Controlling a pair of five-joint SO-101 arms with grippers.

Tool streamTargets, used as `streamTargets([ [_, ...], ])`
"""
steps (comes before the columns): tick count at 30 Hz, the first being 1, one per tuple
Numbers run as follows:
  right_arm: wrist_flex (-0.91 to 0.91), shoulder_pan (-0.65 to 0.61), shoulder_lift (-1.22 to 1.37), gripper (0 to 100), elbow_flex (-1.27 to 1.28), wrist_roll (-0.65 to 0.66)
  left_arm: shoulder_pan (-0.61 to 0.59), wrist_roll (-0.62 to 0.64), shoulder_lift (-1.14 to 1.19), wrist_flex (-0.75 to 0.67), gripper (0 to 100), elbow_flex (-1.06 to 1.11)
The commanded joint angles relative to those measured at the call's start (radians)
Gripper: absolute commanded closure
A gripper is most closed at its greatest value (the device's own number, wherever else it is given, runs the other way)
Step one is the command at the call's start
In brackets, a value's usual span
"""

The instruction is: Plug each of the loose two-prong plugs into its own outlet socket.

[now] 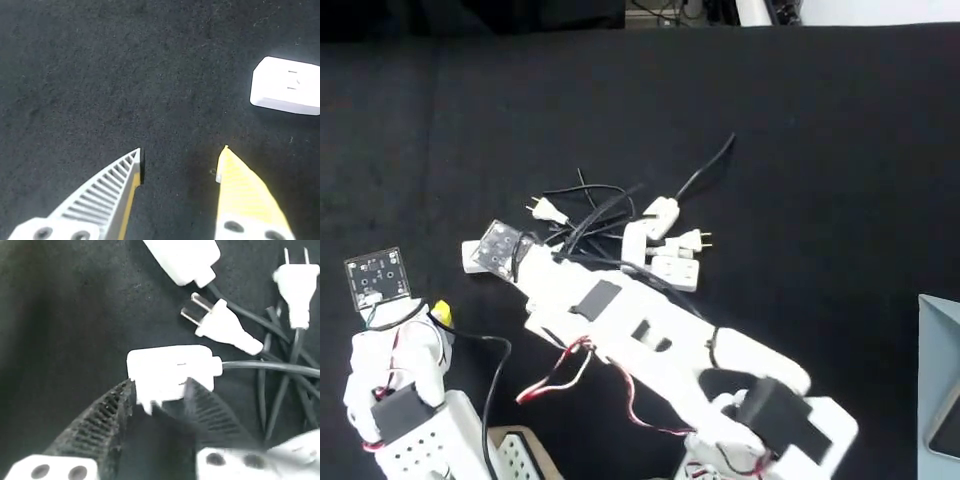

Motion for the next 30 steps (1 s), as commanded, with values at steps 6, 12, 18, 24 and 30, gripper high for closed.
streamTargets([
  [6,0.207,0.003,-0.354,80.4,-0.035,-0.011,0.077,0.008,0.005,-0.003,75,-0.007],
  [12,0.470,0.081,-0.565,82.1,-0.030,-0.014,0.179,0.003,0.005,0.014,75,-0.071],
  [18,0.543,0.324,-0.639,98.2,-0.016,-0.014,0.367,-0.028,0.014,0.081,66,-0.143],
  [24,0.443,0.542,-0.641,90.8,0.104,-0.012,0.522,-0.064,0.015,0.086,66,-0.142],
  [30,0.299,0.597,-0.641,89.2,0.209,-0.046,0.599,-0.064,0.091,0.061,66,-0.142],
])
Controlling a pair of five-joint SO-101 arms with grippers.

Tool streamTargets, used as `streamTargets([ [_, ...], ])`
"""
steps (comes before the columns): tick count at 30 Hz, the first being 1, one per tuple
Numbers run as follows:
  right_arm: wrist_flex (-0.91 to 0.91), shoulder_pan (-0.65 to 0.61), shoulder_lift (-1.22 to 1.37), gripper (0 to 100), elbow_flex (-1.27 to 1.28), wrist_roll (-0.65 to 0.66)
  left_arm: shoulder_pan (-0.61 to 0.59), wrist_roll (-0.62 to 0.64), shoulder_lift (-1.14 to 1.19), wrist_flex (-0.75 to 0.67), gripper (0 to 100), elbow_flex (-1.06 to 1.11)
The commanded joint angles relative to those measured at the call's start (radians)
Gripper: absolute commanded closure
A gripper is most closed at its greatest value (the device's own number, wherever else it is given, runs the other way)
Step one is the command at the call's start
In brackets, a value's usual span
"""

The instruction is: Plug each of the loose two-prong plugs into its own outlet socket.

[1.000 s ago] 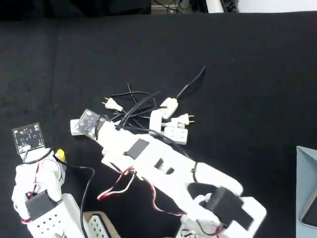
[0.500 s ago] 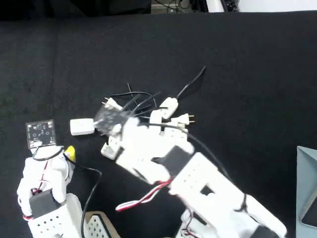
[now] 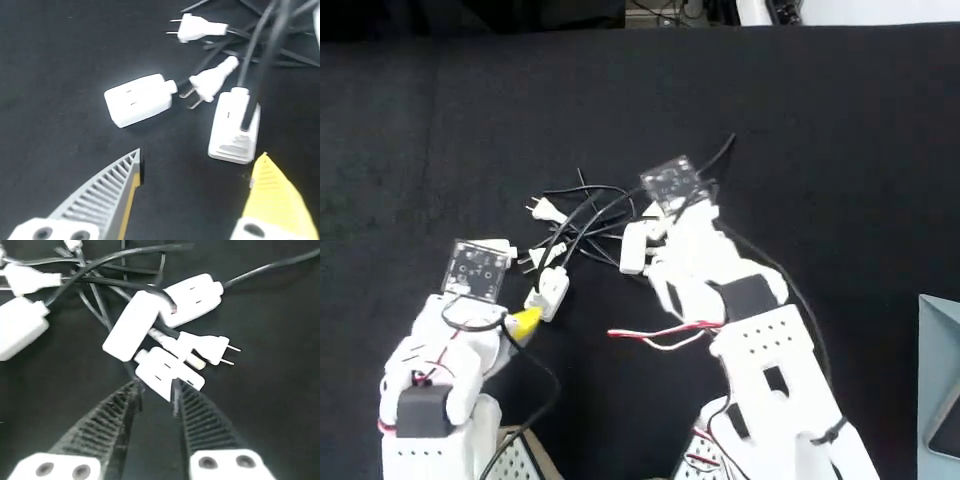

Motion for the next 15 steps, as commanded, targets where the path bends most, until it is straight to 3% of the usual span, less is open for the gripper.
streamTargets([
  [1,-0.049,0.018,-0.015,89.2,0.002,-0.054,0.036,-0.006,0.094,-0.043,66,-0.056],
  [15,-0.114,0.020,-0.015,89.2,0.058,-0.063,0.125,-0.008,0.858,-0.411,66,-0.229],
])
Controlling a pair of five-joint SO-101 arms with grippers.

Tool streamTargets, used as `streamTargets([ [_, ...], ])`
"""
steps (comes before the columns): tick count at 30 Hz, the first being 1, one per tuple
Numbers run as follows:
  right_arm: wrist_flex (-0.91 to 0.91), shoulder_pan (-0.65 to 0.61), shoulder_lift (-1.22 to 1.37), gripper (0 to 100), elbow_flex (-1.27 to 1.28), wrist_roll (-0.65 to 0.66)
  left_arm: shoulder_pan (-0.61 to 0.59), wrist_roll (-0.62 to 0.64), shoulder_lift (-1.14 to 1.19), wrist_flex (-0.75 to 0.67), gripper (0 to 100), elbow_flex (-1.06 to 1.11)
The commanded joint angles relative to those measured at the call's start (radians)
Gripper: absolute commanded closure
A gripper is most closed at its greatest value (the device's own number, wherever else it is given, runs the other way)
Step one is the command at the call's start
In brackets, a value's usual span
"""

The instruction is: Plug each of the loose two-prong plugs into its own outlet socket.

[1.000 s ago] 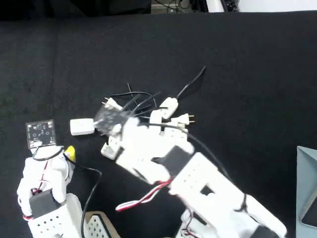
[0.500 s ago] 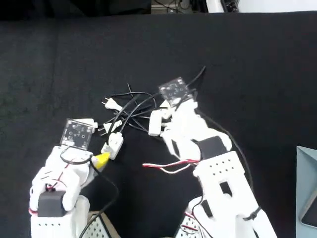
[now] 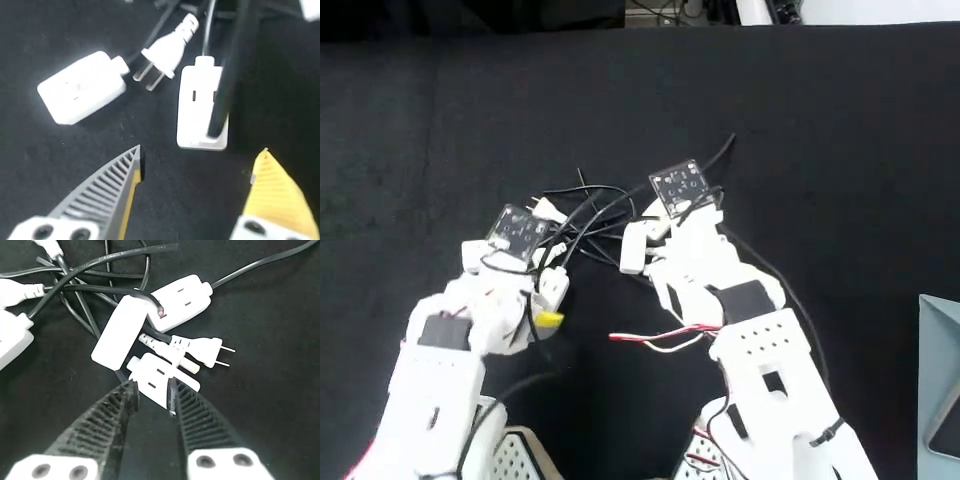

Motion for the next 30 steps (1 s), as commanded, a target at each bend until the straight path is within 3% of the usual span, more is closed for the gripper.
streamTargets([
  [1,-0.021,0.017,-0.015,89.2,-0.005,-0.005,0.012,-0.006,0.180,-0.106,66,-0.073],
  [7,-0.020,0.017,-0.015,89.2,-0.005,-0.005,0.015,-0.005,0.394,-0.308,76,-0.074],
  [12,-0.020,0.017,-0.015,89.2,-0.005,-0.005,0.015,-0.008,0.390,-0.324,87,-0.105],
  [17,-0.021,0.017,-0.015,89.2,0.005,0.000,0.010,-0.011,0.287,-0.232,98,-0.157],
  [23,-0.021,0.017,-0.015,89.2,0.005,0.000,0.005,-0.006,0.123,-0.097,97,-0.298],
  [30,-0.021,0.017,-0.015,89.2,0.005,0.000,0.005,-0.005,0.103,-0.098,97,-0.446],
])
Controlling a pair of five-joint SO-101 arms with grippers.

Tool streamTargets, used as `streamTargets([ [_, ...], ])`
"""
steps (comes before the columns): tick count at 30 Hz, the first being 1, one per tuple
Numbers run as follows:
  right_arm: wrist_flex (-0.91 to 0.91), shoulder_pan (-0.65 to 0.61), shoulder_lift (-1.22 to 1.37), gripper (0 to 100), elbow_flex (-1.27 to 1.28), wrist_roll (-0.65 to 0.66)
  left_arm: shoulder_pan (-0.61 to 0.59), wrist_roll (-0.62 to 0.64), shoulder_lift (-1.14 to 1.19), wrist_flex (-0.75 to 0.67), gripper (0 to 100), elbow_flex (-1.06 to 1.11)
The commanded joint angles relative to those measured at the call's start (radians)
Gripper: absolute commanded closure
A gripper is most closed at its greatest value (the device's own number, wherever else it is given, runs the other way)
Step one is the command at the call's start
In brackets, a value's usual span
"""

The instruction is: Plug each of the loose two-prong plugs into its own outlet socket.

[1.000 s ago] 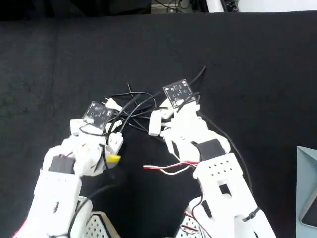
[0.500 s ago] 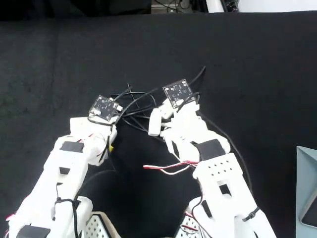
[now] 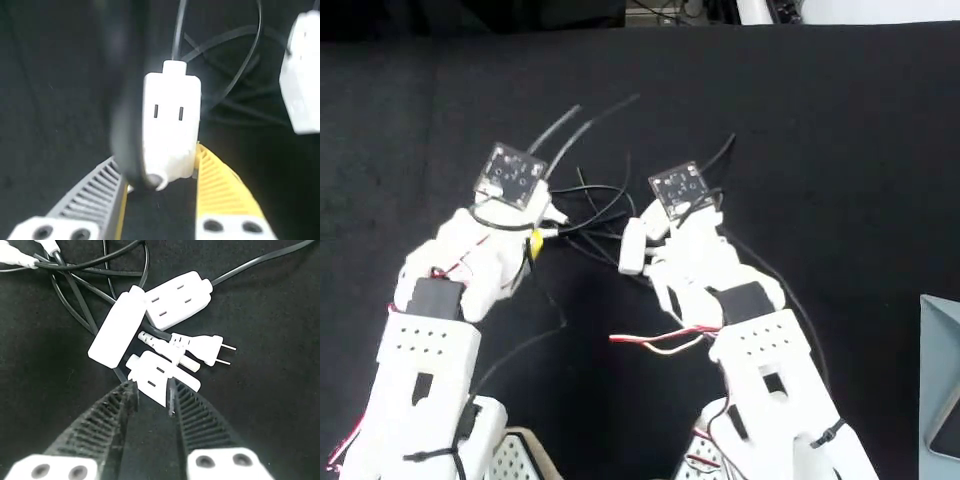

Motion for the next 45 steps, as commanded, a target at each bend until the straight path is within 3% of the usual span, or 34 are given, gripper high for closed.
streamTargets([
  [1,-0.017,0.017,-0.015,89.2,-0.008,0.002,-0.004,-0.005,-0.011,-0.017,97,-0.124],
  [8,-0.017,0.015,-0.015,89.2,-0.008,0.002,-0.008,-0.005,0.195,-0.138,97,-0.262],
  [15,-0.017,0.015,-0.015,89.2,-0.008,0.002,-0.090,-0.003,0.603,-0.307,97,-0.473],
  [21,-0.017,0.015,-0.013,89.2,-0.008,0.002,-0.117,-0.005,0.970,-0.285,96,-0.756],
  [25,-0.017,0.015,-0.013,89.2,-0.002,0.002,-0.125,0.005,1.178,-0.176,79,-0.955],
  [28,-0.049,0.014,-0.013,89.2,0.018,0.002,-0.142,0.126,1.275,-0.031,70,-1.106],
  [35,-0.060,0.014,-0.013,89.2,0.024,0.002,-0.156,0.152,1.307,0.327,67,-1.389],
  [40,-0.060,0.014,-0.013,89.2,0.024,0.002,-0.119,0.026,1.307,0.520,67,-1.478],
  [45,-0.061,0.018,-0.013,89.2,0.024,0.002,-0.068,0.009,1.307,0.617,67,-1.489],
])
